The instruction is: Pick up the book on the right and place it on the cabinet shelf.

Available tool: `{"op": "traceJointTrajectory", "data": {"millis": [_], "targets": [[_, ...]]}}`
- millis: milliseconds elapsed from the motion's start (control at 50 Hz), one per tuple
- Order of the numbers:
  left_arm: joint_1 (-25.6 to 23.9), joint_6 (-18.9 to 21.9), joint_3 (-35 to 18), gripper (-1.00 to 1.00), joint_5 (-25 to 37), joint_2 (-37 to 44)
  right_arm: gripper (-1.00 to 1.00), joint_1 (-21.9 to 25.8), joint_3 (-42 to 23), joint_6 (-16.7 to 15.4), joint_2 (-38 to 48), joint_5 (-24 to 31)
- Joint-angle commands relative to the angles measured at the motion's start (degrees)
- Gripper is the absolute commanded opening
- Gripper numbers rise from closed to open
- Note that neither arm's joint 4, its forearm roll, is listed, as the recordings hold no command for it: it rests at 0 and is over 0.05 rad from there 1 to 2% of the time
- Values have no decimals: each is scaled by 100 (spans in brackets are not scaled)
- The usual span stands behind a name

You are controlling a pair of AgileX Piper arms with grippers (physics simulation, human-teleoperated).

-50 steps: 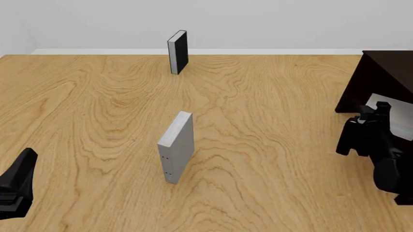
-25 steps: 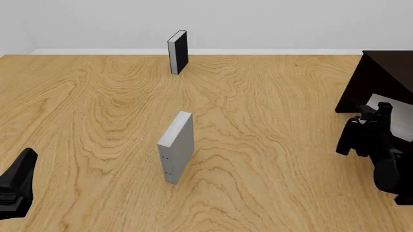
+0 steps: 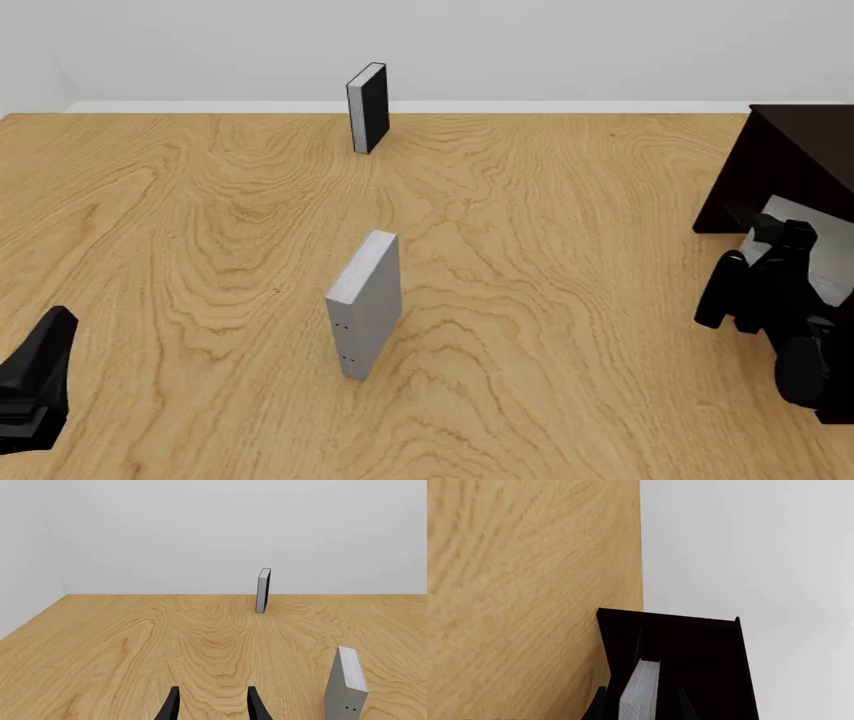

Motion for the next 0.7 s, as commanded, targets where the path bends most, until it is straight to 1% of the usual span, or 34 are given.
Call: {"op": "traceJointTrajectory", "data": {"millis": [20, 500, 700], "targets": [[0, 0, 0, 100, 0, 0, 100, 36, 35, 55, 3, 0], [0, 0, 0, 100, 0, 0, 100, 261, 3, 16, -97, 0], [0, 0, 0, 100, 0, 0, 100, 378, -9, 91, -106, 0]]}}
